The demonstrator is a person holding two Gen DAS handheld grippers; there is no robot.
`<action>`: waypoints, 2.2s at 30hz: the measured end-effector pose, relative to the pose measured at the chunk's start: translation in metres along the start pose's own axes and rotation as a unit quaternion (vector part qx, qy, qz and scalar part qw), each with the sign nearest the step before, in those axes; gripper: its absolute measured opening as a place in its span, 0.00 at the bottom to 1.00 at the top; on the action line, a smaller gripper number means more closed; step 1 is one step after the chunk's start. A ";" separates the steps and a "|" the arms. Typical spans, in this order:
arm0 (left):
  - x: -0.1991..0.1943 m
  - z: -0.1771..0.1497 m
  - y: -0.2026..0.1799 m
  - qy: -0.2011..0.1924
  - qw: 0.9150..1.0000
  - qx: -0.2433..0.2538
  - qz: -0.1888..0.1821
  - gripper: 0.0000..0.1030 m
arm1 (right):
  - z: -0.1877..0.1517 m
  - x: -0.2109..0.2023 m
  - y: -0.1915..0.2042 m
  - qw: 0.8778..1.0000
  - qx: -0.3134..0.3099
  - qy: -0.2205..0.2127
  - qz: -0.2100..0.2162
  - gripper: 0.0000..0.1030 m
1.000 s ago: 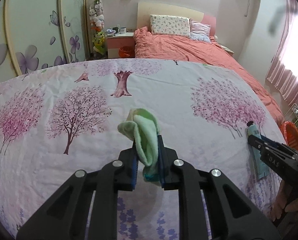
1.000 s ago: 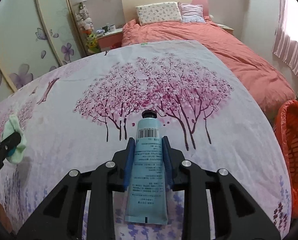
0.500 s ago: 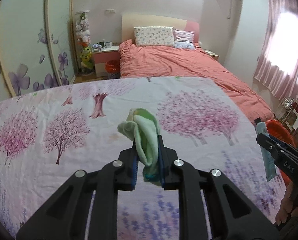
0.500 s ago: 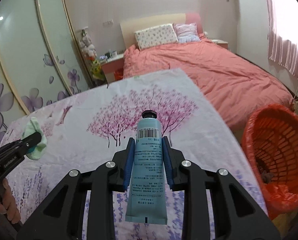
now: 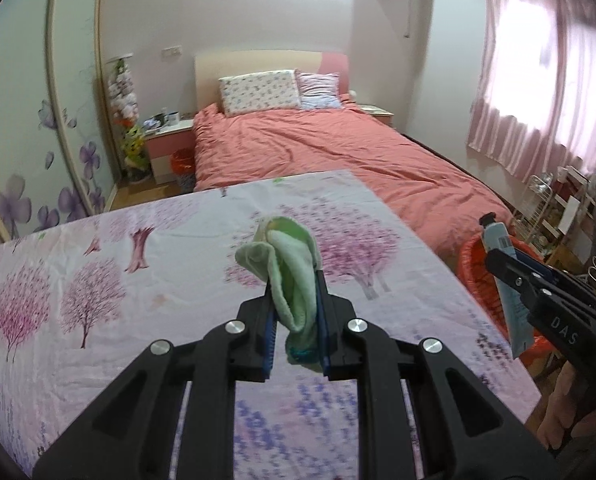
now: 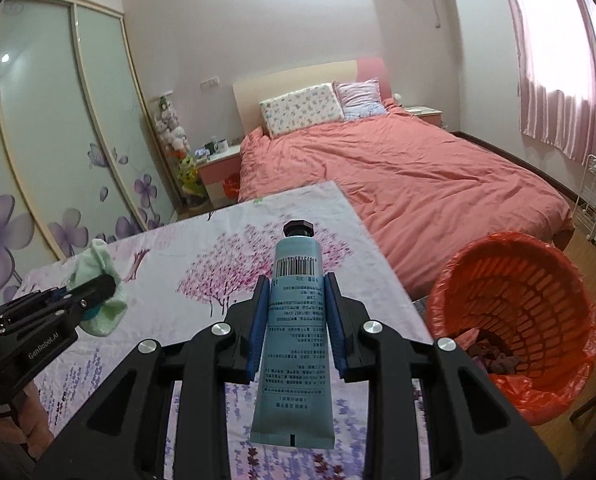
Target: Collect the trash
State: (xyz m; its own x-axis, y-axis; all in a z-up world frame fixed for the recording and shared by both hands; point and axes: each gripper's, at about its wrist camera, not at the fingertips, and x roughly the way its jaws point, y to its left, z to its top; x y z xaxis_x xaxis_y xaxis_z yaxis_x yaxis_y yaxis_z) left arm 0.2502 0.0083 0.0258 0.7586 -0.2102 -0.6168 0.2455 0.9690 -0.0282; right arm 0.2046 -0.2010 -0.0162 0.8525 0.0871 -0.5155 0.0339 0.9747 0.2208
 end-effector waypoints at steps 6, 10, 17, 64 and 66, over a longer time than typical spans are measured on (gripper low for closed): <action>-0.002 0.004 -0.037 -0.006 0.999 0.028 -0.019 0.17 | 0.004 -0.017 -0.023 1.000 0.014 -0.020 -0.010 0.27; -0.002 0.006 -0.063 -0.007 0.998 0.045 -0.036 0.17 | 0.004 -0.026 -0.040 0.999 0.026 -0.031 -0.019 0.27; 0.003 0.006 -0.113 -0.007 0.994 0.076 -0.072 0.17 | 0.001 -0.043 -0.079 0.997 0.048 -0.048 -0.041 0.27; 0.061 -0.018 -0.207 0.026 0.990 0.101 -0.096 0.69 | -0.020 -0.076 -0.181 0.979 0.097 -0.076 -0.165 0.86; 0.037 -0.023 -0.193 0.010 0.992 0.094 -0.084 0.75 | -0.026 -0.097 -0.160 0.975 0.061 -0.100 -0.188 0.97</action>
State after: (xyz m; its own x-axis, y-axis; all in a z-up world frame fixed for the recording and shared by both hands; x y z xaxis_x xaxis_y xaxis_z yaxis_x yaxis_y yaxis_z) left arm 0.2174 -0.1838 -0.0097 0.6858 -0.3631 -0.6308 0.4773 0.8787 0.0131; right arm 0.1032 -0.3597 -0.0230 0.8526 -0.3247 -0.4094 0.4144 0.8974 0.1513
